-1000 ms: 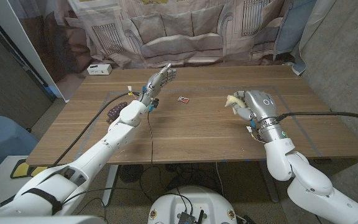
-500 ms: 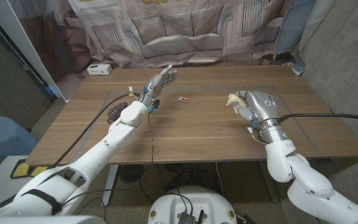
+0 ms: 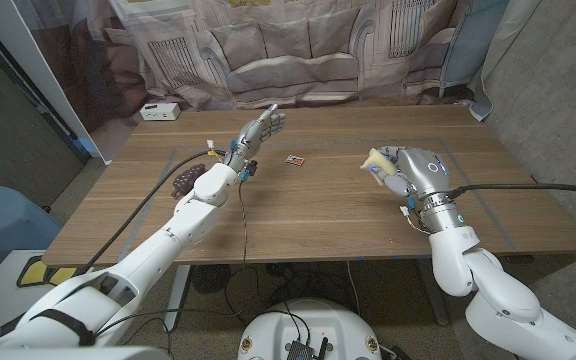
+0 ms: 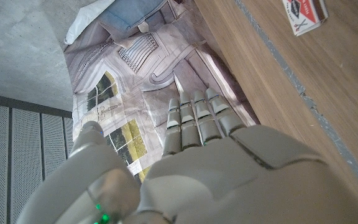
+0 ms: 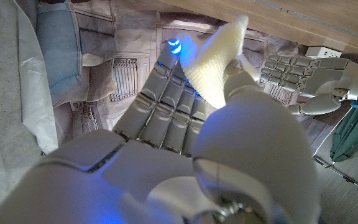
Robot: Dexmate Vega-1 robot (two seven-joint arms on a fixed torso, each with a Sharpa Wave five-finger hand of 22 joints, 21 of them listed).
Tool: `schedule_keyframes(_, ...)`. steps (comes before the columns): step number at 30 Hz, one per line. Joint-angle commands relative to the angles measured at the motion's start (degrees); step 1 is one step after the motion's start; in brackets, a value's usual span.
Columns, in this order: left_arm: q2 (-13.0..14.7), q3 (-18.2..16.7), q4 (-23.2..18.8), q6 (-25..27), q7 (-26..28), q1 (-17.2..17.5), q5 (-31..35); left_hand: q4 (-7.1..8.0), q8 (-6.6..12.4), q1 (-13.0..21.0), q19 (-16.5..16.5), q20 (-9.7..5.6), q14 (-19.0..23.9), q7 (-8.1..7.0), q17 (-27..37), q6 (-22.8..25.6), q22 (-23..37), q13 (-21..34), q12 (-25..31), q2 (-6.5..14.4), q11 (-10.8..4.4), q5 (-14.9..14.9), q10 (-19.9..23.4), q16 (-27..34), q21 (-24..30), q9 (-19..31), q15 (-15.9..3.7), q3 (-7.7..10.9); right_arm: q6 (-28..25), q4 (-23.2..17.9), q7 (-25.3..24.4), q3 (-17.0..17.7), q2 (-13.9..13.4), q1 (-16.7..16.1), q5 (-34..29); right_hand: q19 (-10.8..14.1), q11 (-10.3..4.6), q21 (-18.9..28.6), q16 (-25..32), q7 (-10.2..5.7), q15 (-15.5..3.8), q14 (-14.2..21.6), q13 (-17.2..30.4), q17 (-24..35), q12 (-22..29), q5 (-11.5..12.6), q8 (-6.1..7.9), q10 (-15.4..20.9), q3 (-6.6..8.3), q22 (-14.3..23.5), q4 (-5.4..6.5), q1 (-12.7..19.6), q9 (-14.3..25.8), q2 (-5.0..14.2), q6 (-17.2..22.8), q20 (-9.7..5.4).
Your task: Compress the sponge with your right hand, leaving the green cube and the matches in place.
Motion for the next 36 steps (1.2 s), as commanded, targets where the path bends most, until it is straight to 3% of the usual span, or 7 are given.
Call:
schedule_keyframes(1, 0.7, -0.4, -2.6, 0.8, 1.5, 1.2, 0.6, -0.30, 0.00, 0.2, 0.3, 0.24, 0.5, -0.16, 0.3, 0.3, 0.3, 0.2, -0.2, 0.8, 0.04, 0.0, 0.2, -0.2, -0.2, 0.3, -0.02, 0.27, 0.4, -0.1, -0.5, 0.8, -0.5, -1.1, 0.2, -0.3, -0.15, 0.4, -0.2, 0.15, -3.84, -0.6, 0.2, 0.1, -0.2, -0.1, -0.18, -0.5, -0.64, -0.2, 0.21, -1.1, 0.1, -0.20, -0.7, -0.96)
schedule_keyframes(17, 0.6, -0.1, -3.1, 1.3, 1.7, 1.2, 0.8, -0.39, -0.03, 0.3, 0.2, 0.27, 0.6, -0.08, 0.3, 0.3, 0.3, 0.2, -0.2, 1.0, 0.19, 0.0, 0.3, -0.2, -0.2, 0.3, 0.04, 0.37, 1.3, 0.0, -1.1, 1.8, -0.6, -2.1, 1.0, -0.4, -0.60, 0.5, 0.4, 0.08, -4.20, -0.1, 0.2, 0.7, 0.0, 0.2, -0.03, -0.6, -0.41, -0.7, -0.55, -0.2, 0.0, 0.53, -0.8, -1.02)
schedule_keyframes(20, 0.4, -0.1, -2.8, 1.2, 1.6, 1.1, 0.8, -0.41, -0.02, 0.3, 0.2, 0.30, 0.6, -0.10, 0.3, 0.3, 0.3, 0.2, -0.2, 1.0, 0.11, 0.0, 0.2, -0.2, -0.2, 0.3, 0.01, 0.39, 1.5, -0.3, -0.3, 2.2, -0.7, -2.3, 2.0, 0.7, -0.72, 1.2, 0.8, -0.35, -4.89, 1.2, 0.2, 0.7, 0.4, 0.5, 0.30, 0.0, 0.50, -0.8, -1.71, 1.7, 0.0, 1.45, -0.2, -1.62)
schedule_keyframes(30, 0.2, -0.1, -2.3, 0.9, 1.5, 1.1, 0.6, -0.47, 0.01, 0.4, 0.2, 0.28, 0.5, -0.08, 0.3, 0.3, 0.3, 0.2, -0.1, 1.1, 0.00, 0.0, 0.3, -0.2, -0.2, 0.3, 0.05, 0.44, 2.5, -0.3, 0.0, 2.9, -0.7, -2.4, 3.3, 3.3, -0.32, 2.7, 1.2, -0.10, -5.97, 4.7, 0.3, 0.0, 1.1, 0.8, 1.09, 1.9, 2.00, -1.1, -2.87, 4.1, 0.0, 3.16, 2.0, -2.09)
schedule_keyframes(36, 0.2, 0.0, -2.0, 1.0, 1.3, 1.1, 0.5, -0.50, 0.01, 0.4, 0.2, 0.31, 0.5, -0.10, 0.3, 0.3, 0.3, 0.2, -0.1, 1.1, -0.06, 0.0, 0.3, -0.2, -0.1, 0.3, 0.02, 0.47, 4.3, -0.2, 0.1, 3.8, -0.8, -2.7, 5.4, 6.2, -0.52, 4.7, 2.5, -0.23, -6.97, 9.1, 0.2, 0.2, 1.6, 0.8, 1.40, 3.8, 2.77, -1.0, -4.11, 7.2, 0.0, 3.52, 3.7, -3.52)
